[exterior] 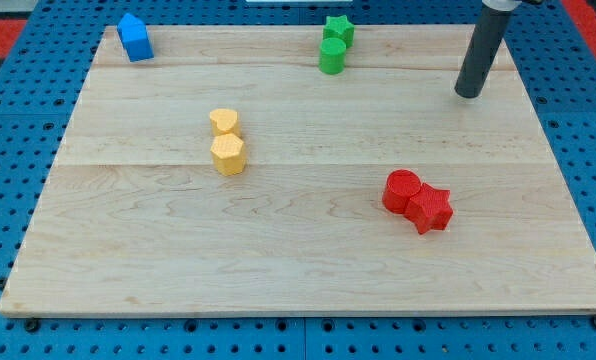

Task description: Point your arm at the green circle

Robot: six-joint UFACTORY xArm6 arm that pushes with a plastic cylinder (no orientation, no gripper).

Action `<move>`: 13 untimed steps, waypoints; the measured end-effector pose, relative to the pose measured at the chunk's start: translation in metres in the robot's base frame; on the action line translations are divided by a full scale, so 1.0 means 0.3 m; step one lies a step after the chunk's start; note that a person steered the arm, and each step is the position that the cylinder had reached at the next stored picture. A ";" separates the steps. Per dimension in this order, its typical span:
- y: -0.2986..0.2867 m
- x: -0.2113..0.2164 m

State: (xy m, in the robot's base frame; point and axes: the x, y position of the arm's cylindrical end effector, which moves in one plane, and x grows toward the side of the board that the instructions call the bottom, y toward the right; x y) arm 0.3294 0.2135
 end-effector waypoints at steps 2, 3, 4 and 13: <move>0.015 0.000; 0.015 -0.011; 0.010 -0.011; -0.196 -0.228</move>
State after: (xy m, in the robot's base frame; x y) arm 0.2609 0.1546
